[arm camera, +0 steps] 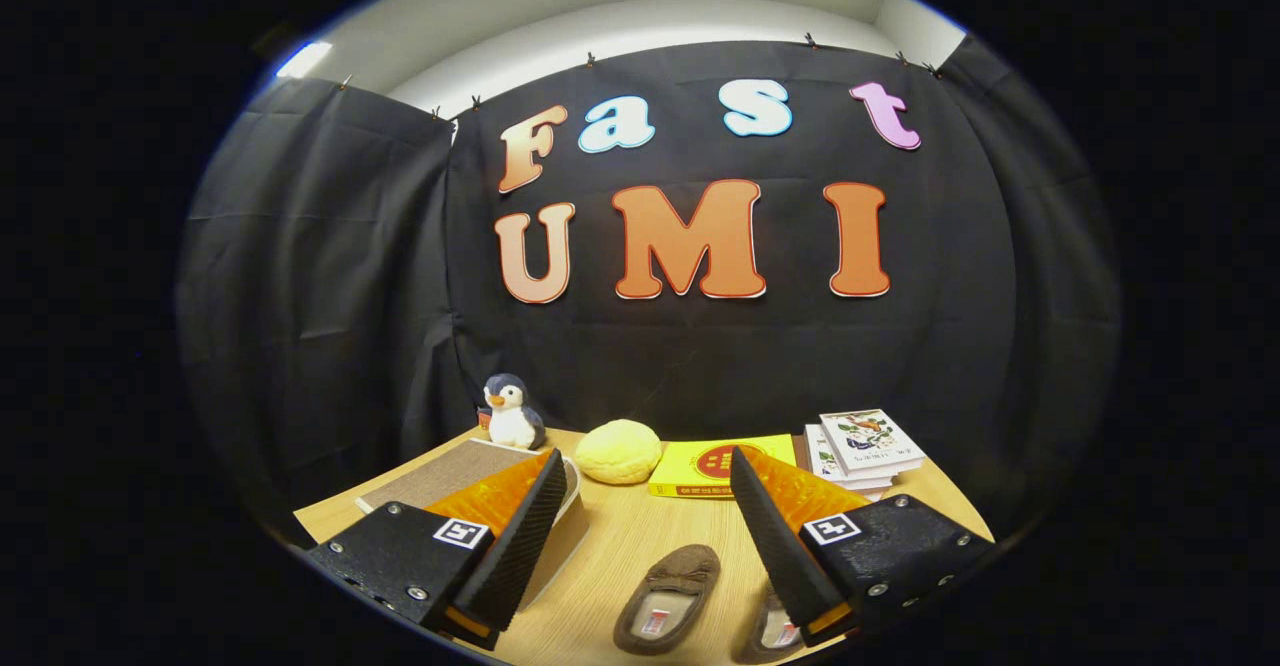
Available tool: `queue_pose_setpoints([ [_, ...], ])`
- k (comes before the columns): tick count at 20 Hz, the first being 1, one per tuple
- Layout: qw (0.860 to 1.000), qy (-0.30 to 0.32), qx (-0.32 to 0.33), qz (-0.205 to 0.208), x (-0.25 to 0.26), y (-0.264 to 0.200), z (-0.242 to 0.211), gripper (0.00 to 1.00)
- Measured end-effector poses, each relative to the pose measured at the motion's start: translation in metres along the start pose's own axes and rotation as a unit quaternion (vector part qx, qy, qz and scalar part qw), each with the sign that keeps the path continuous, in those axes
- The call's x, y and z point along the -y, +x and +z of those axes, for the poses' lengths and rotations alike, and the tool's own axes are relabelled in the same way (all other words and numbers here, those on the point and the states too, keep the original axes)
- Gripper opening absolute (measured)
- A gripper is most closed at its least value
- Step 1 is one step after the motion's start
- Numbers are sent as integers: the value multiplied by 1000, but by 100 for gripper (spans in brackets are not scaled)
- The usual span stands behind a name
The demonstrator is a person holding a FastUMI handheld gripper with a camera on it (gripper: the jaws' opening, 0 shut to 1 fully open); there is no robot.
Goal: Open the storage box then place both shoes into the box .Put the left shoe in first, then the right shoe, with the right side of both shoes facing outward in a uniform manner.
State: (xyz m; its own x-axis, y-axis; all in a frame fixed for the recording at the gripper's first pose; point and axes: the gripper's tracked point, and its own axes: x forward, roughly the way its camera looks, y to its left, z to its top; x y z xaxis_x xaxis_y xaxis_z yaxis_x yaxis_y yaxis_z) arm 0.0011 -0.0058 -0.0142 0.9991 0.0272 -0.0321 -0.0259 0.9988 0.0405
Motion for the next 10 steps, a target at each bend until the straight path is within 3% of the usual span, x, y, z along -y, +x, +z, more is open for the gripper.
queue_pose_setpoints([
  [5, 999, 30, -18, 10, -4, 9, -15, 98],
  [8, 993, 96, -42, 46, -21, 19, -31, 99],
  [10, 982, 164, -65, 73, -33, 28, -45, 99],
])
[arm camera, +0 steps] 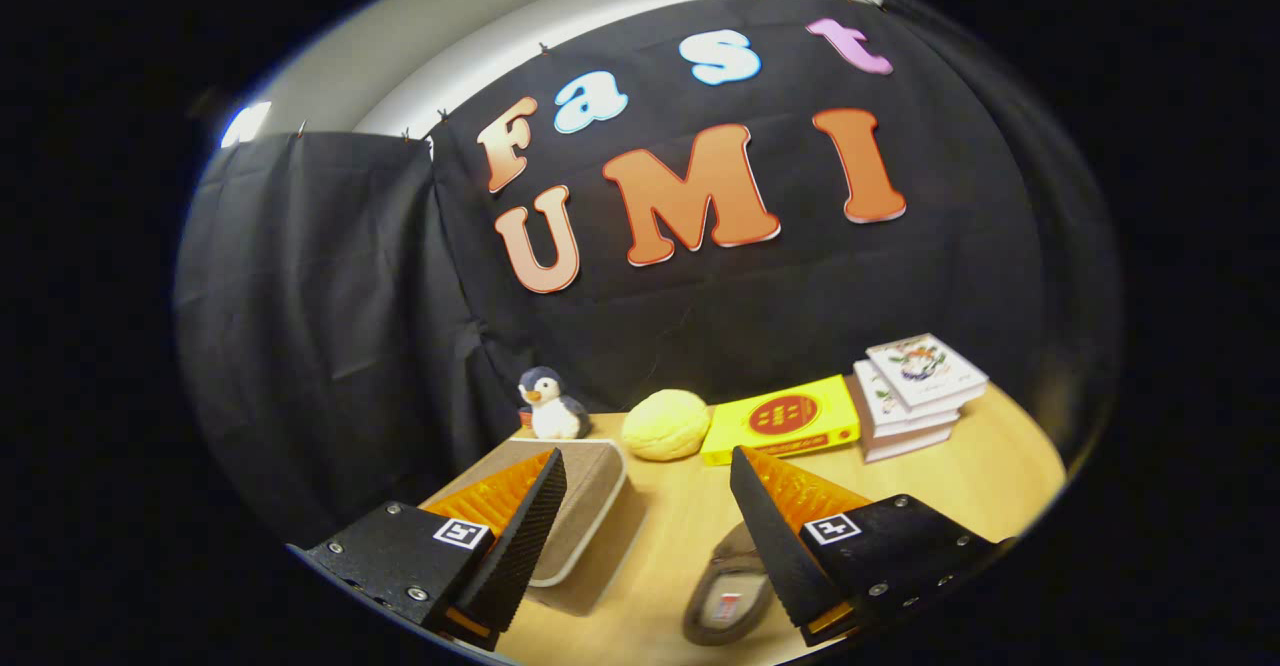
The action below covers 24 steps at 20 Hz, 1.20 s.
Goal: Open the storage box then place both shoes into the box .Put the left shoe in first, then the right shoe, with the right side of both shoes facing outward in a uniform manner.
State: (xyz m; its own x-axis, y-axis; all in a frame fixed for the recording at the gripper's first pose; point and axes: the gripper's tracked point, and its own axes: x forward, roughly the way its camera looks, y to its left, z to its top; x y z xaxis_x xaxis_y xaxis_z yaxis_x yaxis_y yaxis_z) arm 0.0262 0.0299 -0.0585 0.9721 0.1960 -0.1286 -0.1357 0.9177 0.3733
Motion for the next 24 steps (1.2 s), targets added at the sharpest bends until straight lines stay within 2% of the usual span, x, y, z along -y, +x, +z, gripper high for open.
queue_pose_setpoints([
  [3, 991, 117, -51, 44, -7, 15, -26, 98],
  [7, 966, 216, -116, 84, -14, 34, -65, 98],
  [9, 950, 254, -148, 107, -19, 41, -82, 98],
  [12, 916, 309, -209, 150, -31, 53, -106, 98],
  [14, 896, 330, -240, 173, -38, 60, -120, 98],
  [16, 886, 334, -263, 188, -42, 67, -134, 98],
  [21, 849, 371, -291, 240, -56, 73, -140, 98],
  [24, 840, 368, -309, 251, -60, 78, -153, 97],
])
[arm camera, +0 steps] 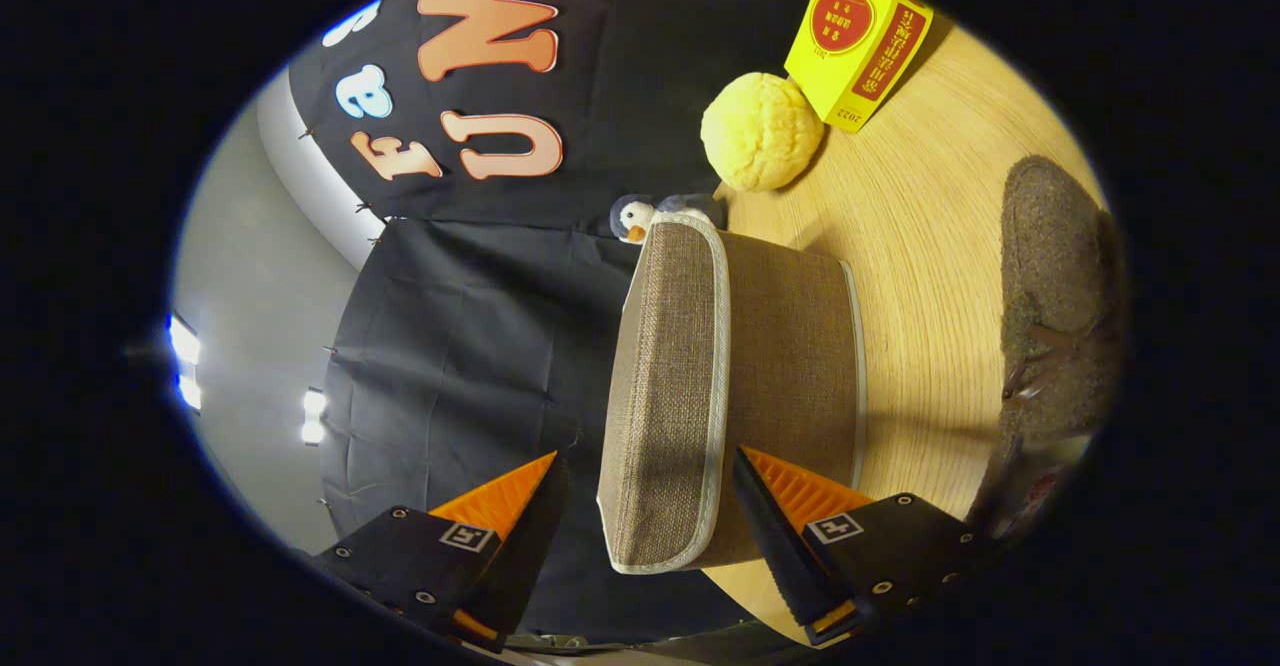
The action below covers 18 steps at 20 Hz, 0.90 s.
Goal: Open the storage box then place both shoes into the box .Put the left shoe in first, then the right shoe, with the right side of both shoes facing outward in a uniform manner.
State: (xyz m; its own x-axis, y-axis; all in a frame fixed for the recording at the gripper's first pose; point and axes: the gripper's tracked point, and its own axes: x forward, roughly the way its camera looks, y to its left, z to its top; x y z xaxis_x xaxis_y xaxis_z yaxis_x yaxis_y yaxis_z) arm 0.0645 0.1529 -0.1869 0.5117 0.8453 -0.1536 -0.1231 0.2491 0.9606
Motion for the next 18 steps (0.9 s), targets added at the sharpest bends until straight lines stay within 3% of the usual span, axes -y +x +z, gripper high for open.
queue_pose_setpoints([
  [10, 998, -14, -44, 38, -12, 11, -10, 97],
  [13, 999, -18, -35, 30, -9, 7, -6, 92],
  [14, 999, -22, -31, 25, -6, 6, -5, 88],
  [15, 999, -23, -30, 23, -7, 2, -3, 72],
  [16, 999, -22, -24, 21, -6, 0, 0, 69],
  [18, 999, -7, -6, 48, -19, -6, 11, 50],
])
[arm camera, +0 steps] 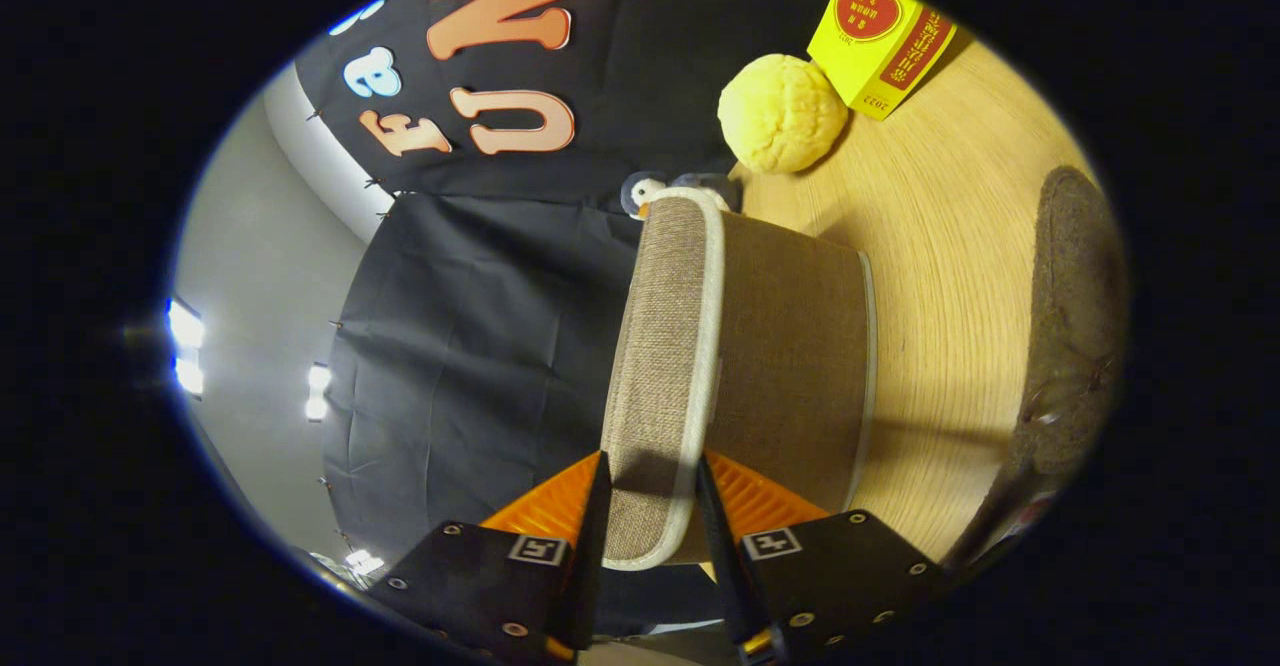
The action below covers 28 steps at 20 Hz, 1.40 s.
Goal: Open the storage box then place both shoes into the box .Put the left shoe in first, then the right shoe, with the right side of both shoes facing outward in a uniform manner.
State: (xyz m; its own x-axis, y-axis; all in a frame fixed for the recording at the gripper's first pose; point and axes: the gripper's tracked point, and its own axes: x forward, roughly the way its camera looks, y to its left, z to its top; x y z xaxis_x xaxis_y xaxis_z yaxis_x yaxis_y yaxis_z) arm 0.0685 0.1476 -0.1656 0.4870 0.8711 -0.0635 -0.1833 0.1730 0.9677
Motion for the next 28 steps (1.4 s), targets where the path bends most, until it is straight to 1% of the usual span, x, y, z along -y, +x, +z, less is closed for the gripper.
queue_pose_setpoints([
  [1, 1000, 7, 11, 10, -6, -1, 5, 32],
  [2, 1000, 4, 22, 11, -10, 2, 10, 26],
  [3, 1000, -2, 31, 6, -10, 0, 10, 16],
  [4, 999, -8, 41, 4, -13, 2, 12, 8],
  [5, 999, -18, 39, -10, -11, 3, 10, 1],
  [7, 999, -17, 37, -10, -19, 4, 5, 1],
  [10, 998, -16, 55, 6, -42, 4, 10, 0],
  [16, 995, -55, 80, 13, -98, 19, 12, 0],
  [20, 992, -93, 85, 17, -143, 51, 7, 0],
  [22, 989, -122, 82, 8, -162, 71, 2, 0],
  [24, 985, -154, 75, -4, -175, 94, -10, 1],
  [28, 982, -179, 62, -15, -193, 143, -32, 3],
])
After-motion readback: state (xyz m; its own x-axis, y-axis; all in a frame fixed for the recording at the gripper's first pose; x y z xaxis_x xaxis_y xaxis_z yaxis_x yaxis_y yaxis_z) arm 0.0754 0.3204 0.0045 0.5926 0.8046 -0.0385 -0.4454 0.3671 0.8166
